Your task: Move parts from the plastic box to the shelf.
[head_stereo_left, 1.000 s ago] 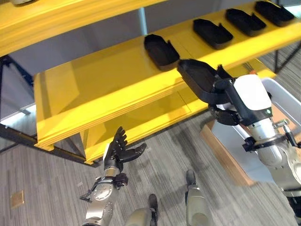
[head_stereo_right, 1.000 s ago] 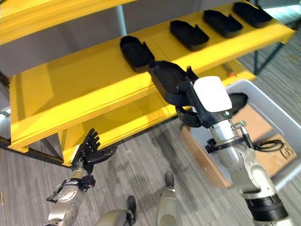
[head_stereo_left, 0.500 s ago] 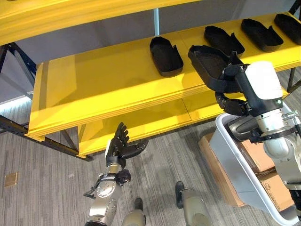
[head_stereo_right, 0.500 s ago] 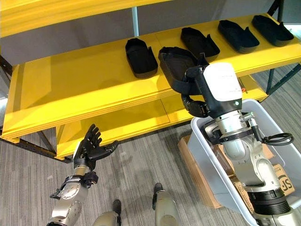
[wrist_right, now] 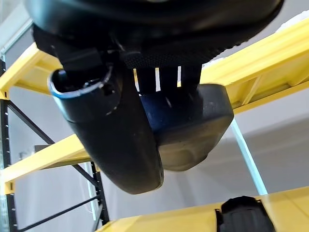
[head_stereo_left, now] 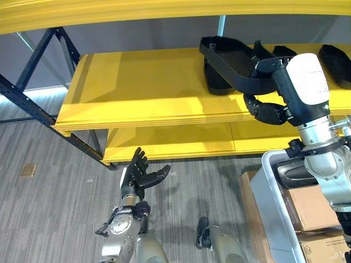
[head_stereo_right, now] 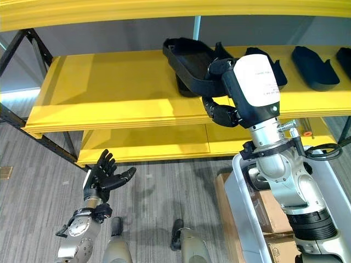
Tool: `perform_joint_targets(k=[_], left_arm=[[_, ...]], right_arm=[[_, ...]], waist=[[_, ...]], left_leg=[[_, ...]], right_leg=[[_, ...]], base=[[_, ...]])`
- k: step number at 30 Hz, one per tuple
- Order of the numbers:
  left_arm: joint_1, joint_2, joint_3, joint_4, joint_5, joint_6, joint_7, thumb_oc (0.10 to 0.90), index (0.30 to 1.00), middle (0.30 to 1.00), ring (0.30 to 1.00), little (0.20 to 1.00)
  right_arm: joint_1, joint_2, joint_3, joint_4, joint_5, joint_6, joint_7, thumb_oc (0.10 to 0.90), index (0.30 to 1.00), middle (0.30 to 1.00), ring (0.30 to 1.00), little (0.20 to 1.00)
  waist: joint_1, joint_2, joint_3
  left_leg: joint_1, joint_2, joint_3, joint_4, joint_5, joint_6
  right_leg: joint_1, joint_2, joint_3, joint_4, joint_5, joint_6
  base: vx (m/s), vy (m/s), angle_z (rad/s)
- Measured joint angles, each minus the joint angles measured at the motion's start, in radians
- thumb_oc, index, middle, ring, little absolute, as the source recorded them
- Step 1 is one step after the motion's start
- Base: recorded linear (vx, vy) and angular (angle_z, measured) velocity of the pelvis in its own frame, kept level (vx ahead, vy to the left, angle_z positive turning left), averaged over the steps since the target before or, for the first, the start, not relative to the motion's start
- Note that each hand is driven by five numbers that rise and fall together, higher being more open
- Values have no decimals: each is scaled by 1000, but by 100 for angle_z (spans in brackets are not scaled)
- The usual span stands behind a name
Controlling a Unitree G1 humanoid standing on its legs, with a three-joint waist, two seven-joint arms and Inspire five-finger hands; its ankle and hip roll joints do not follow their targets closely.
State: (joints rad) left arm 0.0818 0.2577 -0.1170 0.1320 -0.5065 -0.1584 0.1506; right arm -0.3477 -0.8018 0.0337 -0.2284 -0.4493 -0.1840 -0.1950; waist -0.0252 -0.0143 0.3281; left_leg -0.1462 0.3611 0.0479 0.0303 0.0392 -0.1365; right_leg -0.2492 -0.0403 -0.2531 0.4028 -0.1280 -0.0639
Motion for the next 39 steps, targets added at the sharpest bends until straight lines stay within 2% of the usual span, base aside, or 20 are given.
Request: perform_joint_targets(k=[1,3,5,6,7,9,14,18,23,29,30,34,37,39], left_arm=[[0,0,-4,0,0,0,0,900,1000,1000,1000,1000],[-11,-4,-14,5,0,2,-3,900,1000,1000,1000,1000],[-34,1,-13,5,1,1,1,900,1000,1000,1000,1000],[-38,-2,-13,4,1,-1,7,900,1000,1000,1000,1000],[-37,-2,-12,4,1,-1,11,900,1000,1000,1000,1000],[-42,-3,-5,4,0,-1,19,900,1000,1000,1000,1000],[-53,-2,15,3,-1,-3,21,900,1000,1000,1000,1000],[-50,1,20,1,-1,-5,38,900,1000,1000,1000,1000],[-34,-1,15,-8,-1,-4,38,900,1000,1000,1000,1000],[-18,0,20,-19,-2,-4,40,900,1000,1000,1000,1000],[-18,-1,16,-22,-2,-4,39,900,1000,1000,1000,1000],[-12,-1,15,-24,-28,-4,39,900,1000,1000,1000,1000],[2,6,21,-26,-37,-4,41,900,1000,1000,1000,1000],[12,7,14,-27,-40,-12,36,900,1000,1000,1000,1000]], right_arm=[[0,-1,0,0,0,0,0,400,300,300,300,300],[13,-2,-14,0,-1,4,-1,400,300,300,300,300],[21,3,-16,-1,-2,29,-2,400,300,300,300,300],[20,4,-15,-1,-7,32,-5,400,300,300,300,300],[21,4,-15,-1,-13,32,-7,400,300,300,300,300],[25,3,-13,-1,-14,39,-12,400,300,300,300,300],[26,4,-2,0,-13,43,-12,400,300,300,300,300],[-53,3,71,18,-11,49,-13,400,300,300,300,300],[-175,2,157,41,-9,66,-9,400,300,300,300,300],[-293,1,222,91,1,74,-8,400,300,300,300,300],[-327,2,246,126,2,79,-8,400,300,300,300,300],[-381,2,300,222,10,86,-7,400,300,300,300,300],[-458,3,387,330,48,87,-1,400,300,300,300,300],[-567,2,496,492,80,86,7,400,300,300,300,300]], waist=[[-2,8,2],[-19,35,1],[-19,41,2],[-14,41,2],[-15,41,2],[-8,40,2],[25,39,3],[59,17,1],[85,-21,-7],[115,-23,-8],[137,-23,-8],[161,-23,-8],[186,-23,-8],[195,-23,-8]], left_leg=[[13,-3,1,-4,5,9],[19,-13,38,8,14,10],[10,-45,57,42,46,10],[12,-73,74,65,57,10],[12,-92,89,73,50,0],[-7,-139,110,107,26,13],[-32,-174,110,168,-21,45],[-56,-195,105,200,-57,61],[-84,-216,94,211,-66,72],[-113,-227,54,210,-64,74],[-116,-227,47,209,-63,74],[-137,-234,4,210,-55,72],[-153,-238,-15,210,-50,71],[-167,-242,-38,211,-45,69]], right_leg=[[-1,2,1,5,-3,-8],[-4,0,6,6,-2,0],[-14,-26,35,8,5,26],[-20,-55,52,9,12,51],[-20,-80,57,9,15,61],[-16,-130,75,-13,35,96],[33,-167,67,-94,82,147],[66,-185,55,-156,101,157],[67,-203,38,-191,119,179],[72,-209,-6,-200,120,184],[73,-209,-12,-201,119,185],[82,-210,-53,-201,111,187],[79,-212,-72,-194,104,188],[79,-215,-98,-189,98,187]], base=[[131,192,-33],[163,226,-13],[158,237,-19],[77,114,-23],[107,152,-15],[84,116,3],[87,103,10],[77,79,8],[40,23,11],[18,-19,20],[6,-41,15],[-3,-50,31],[-8,-40,22],[-18,-35,25]])
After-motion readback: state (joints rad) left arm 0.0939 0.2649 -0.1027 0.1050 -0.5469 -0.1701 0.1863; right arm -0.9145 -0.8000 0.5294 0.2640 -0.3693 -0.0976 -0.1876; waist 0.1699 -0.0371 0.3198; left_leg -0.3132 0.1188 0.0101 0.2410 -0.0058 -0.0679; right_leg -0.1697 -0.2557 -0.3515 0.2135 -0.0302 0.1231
